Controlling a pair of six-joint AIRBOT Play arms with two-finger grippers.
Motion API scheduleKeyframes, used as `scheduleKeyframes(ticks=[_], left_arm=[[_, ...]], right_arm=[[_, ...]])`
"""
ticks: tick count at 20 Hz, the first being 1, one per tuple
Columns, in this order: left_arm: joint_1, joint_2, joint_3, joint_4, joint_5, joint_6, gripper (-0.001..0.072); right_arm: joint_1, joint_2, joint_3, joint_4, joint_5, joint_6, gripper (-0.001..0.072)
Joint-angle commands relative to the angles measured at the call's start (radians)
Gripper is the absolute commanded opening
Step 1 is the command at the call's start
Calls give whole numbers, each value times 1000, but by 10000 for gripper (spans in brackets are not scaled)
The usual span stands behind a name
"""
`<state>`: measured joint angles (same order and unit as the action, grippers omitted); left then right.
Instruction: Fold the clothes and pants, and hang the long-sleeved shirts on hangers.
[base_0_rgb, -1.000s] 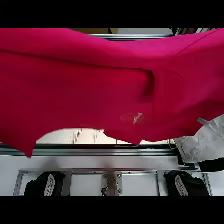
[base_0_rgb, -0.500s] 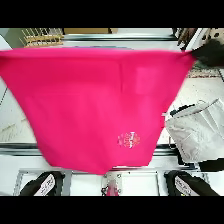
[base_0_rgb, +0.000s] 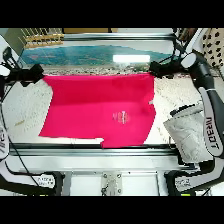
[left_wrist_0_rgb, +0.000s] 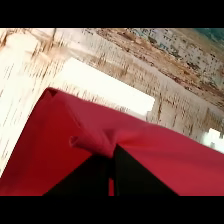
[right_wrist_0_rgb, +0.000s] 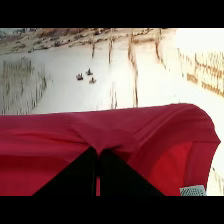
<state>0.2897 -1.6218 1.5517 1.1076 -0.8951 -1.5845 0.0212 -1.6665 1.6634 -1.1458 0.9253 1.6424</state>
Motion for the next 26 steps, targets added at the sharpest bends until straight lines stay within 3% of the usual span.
scheduleKeyframes(ticks=[1, 6, 10, 15, 16, 17, 18, 21, 23, 26], left_arm=[[3, -102, 51, -43, 34, 3, 7], [39, -93, -53, -26, 51, 30, 7], [36, -92, -204, -28, 53, 74, 7], [53, -89, -257, -28, -3, 77, 8], [63, -78, -257, -26, -15, 77, 129], [74, -56, -257, -27, -22, 77, 450], [87, -19, -257, -26, -28, 77, 575], [148, 117, -283, 84, -101, 77, 548], [190, 222, -390, 195, -128, 67, 548], [275, 343, -599, 227, -135, 65, 548]], right_arm=[[6, -49, 0, -58, -88, 1, 17], [42, -13, -100, -218, 18, 1, 16], [97, 22, -269, -224, 8, 3, 17], [129, 24, -317, -205, 19, 10, 29], [127, 31, -317, -197, 27, 11, 109], [125, 47, -317, -198, 35, 11, 325], [119, 74, -317, -198, 45, 11, 435], [103, 224, -328, -245, 98, 4, 436], [106, 351, -393, -241, 124, 5, 436], [120, 540, -546, -193, 120, 5, 436]])
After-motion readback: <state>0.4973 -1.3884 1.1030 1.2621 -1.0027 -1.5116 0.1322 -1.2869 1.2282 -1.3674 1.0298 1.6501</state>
